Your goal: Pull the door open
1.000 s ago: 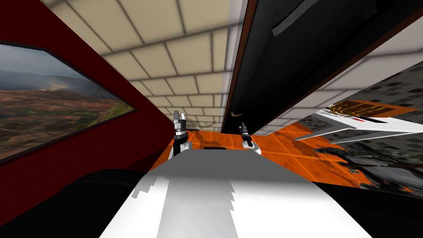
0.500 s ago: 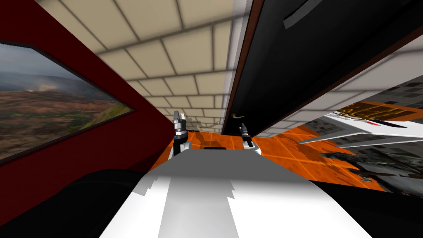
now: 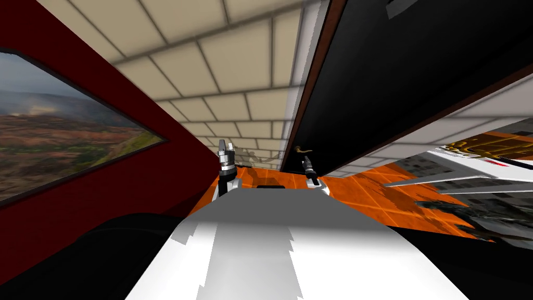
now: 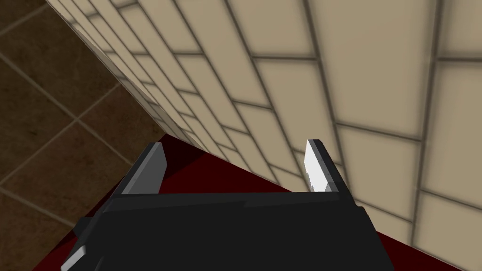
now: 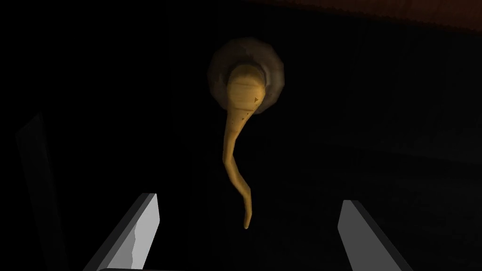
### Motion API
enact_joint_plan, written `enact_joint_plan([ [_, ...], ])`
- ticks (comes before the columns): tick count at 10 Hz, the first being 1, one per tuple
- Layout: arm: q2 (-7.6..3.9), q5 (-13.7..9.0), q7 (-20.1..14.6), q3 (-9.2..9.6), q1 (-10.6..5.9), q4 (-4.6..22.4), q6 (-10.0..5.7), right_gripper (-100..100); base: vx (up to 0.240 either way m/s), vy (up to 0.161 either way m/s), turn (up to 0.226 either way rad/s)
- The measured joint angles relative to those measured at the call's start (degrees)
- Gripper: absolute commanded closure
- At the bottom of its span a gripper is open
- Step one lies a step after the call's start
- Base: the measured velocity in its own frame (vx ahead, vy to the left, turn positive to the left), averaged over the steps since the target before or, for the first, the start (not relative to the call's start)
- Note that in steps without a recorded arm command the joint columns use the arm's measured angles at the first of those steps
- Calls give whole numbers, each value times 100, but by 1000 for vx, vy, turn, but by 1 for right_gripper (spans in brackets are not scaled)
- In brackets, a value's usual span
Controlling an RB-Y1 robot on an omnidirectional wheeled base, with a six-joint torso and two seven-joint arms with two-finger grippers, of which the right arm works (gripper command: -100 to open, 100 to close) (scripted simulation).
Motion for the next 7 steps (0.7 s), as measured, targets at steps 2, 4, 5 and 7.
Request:
enact_joint_plan([
  [2,-39,-42,-6,-52,47,3,-15,-100,202,-26,98],
  [4,-136,-108,-24,-132,47,116,-57,-100,202,-19,126],
  [5,-171,-142,-26,-175,53,180,-92,-100,188,-31,97],
  [7,-233,-194,-27,-239,56,278,-141,-100,138,-30,39],
])
